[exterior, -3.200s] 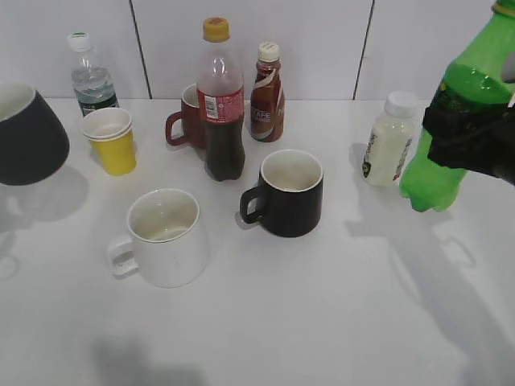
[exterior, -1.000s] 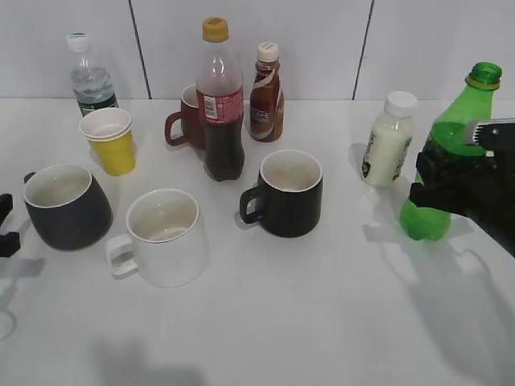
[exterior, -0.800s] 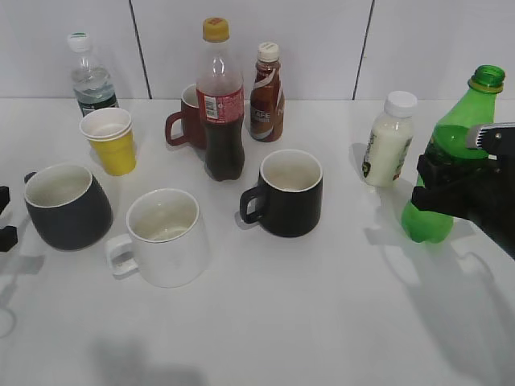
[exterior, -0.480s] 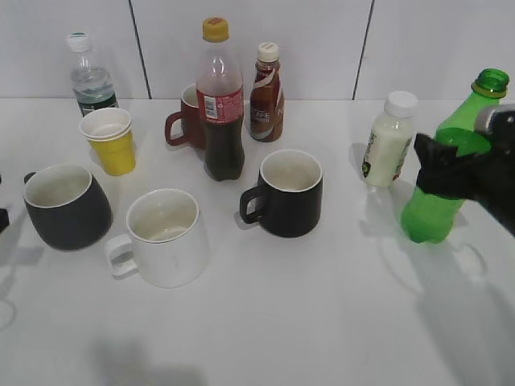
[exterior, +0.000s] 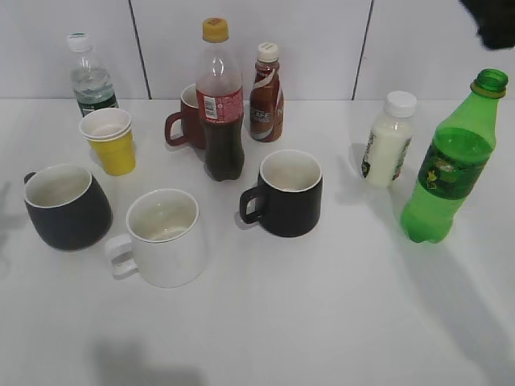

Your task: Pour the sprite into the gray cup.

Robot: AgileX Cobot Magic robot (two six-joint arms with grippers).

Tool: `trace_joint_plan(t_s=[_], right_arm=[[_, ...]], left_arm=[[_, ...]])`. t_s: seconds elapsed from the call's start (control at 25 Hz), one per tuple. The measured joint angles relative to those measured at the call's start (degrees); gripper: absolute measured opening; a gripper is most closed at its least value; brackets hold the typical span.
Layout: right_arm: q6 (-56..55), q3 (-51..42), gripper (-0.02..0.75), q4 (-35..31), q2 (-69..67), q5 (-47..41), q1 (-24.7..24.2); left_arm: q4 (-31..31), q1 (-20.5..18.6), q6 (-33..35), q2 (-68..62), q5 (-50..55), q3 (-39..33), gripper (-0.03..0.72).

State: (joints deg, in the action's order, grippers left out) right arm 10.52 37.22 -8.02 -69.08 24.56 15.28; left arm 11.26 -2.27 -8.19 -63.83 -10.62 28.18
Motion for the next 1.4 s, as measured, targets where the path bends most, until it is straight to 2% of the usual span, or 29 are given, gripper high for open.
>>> trace_joint_plan(t_s=[0.16,0.36,0.6,0.8,0.96,1.08,1.4], right_arm=[[0.11,2.87,0.597,0.56,9.58,-19.82,0.00],[-0.62,2.92,0.593,0.97,21.22,-43.75,0.00],[-1.87,2.92,0.593,0.97,35.56,-64.29,0.00],[-6.52,1.07,0.593,3.16,47.23,-78.46,0.00],[-8.02,-2.28,0.587,4.64,54.85,-86.00,0.00],[-8.56,-5.22,0.569,6.37,60.26,-89.36,0.00],[-9.51,-8.29,0.545,9.76,65.82,-84.90,0.00]], left_arm=[[-4.06,0.35,-0.59,9.04,14.45,4.82,0.271],[-7.76,0.35,-0.73,20.11,29.04,6.14,0.333],[-9.13,0.35,-0.10,36.54,55.33,6.33,0.362],[-9.53,0.35,0.52,51.10,69.57,6.40,0.364],[-9.53,0.39,3.26,59.13,76.99,6.44,0.364],[-9.53,0.39,3.98,62.65,77.36,5.42,0.364],[-9.90,0.39,5.05,64.21,71.42,2.51,0.364]])
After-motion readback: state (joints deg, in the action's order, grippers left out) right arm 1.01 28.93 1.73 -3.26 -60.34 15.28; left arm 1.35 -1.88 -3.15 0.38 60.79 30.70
